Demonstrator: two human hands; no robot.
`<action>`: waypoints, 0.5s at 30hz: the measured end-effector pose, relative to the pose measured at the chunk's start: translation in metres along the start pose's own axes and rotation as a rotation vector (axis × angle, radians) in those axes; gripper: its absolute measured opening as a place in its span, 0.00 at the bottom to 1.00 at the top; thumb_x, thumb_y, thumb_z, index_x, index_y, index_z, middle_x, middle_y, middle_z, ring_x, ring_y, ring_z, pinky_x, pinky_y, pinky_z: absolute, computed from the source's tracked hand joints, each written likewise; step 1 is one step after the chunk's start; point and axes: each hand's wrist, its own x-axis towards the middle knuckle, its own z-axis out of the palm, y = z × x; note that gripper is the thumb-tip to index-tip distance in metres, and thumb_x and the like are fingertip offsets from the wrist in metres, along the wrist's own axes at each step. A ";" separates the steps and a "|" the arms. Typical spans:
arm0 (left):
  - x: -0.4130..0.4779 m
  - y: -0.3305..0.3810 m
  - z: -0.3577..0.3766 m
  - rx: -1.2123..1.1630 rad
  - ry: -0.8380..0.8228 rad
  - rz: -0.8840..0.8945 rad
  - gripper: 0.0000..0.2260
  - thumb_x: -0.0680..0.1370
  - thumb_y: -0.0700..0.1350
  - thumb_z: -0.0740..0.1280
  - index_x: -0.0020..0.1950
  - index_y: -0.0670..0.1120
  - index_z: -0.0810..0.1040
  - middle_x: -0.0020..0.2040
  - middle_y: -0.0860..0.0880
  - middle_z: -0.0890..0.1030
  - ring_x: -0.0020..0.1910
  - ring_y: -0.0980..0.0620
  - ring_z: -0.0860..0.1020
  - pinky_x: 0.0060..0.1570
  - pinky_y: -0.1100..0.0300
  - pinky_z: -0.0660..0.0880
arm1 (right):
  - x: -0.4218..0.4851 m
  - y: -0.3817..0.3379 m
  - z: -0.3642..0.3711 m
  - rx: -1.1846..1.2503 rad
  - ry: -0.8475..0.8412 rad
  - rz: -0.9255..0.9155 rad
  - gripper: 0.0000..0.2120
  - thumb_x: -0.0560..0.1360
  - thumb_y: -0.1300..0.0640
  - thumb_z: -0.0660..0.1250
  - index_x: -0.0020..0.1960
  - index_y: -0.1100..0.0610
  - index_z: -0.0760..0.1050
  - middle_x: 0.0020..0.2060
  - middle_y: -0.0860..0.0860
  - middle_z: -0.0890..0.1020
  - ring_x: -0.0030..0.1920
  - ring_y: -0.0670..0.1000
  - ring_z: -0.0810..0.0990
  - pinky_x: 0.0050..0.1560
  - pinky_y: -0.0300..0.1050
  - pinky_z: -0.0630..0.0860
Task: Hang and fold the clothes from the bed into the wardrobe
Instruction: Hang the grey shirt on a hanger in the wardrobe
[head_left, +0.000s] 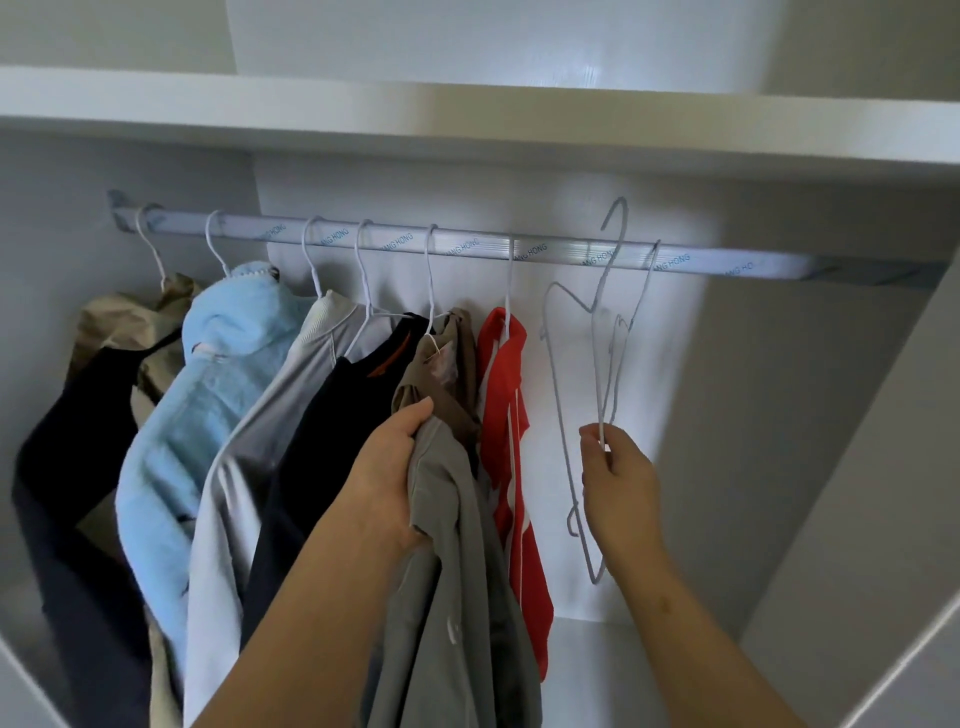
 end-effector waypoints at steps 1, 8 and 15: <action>-0.002 -0.001 -0.002 0.005 -0.006 0.000 0.12 0.79 0.49 0.60 0.45 0.42 0.78 0.31 0.45 0.79 0.29 0.50 0.77 0.28 0.61 0.77 | -0.007 0.002 -0.001 -0.008 0.002 0.002 0.06 0.81 0.55 0.56 0.48 0.51 0.71 0.31 0.46 0.74 0.28 0.45 0.71 0.26 0.24 0.68; -0.025 -0.005 -0.031 0.118 -0.052 -0.005 0.13 0.78 0.48 0.61 0.47 0.39 0.79 0.34 0.42 0.81 0.32 0.47 0.79 0.31 0.57 0.77 | -0.066 0.007 -0.006 -0.150 0.078 -0.006 0.04 0.79 0.53 0.60 0.50 0.51 0.72 0.28 0.42 0.72 0.26 0.43 0.71 0.28 0.26 0.64; -0.071 0.006 -0.080 0.252 -0.057 -0.011 0.23 0.77 0.46 0.63 0.23 0.40 0.81 0.25 0.43 0.80 0.22 0.49 0.79 0.19 0.61 0.74 | -0.148 0.004 -0.003 -0.175 0.069 0.134 0.16 0.73 0.50 0.68 0.34 0.53 0.63 0.27 0.49 0.69 0.28 0.48 0.70 0.30 0.36 0.67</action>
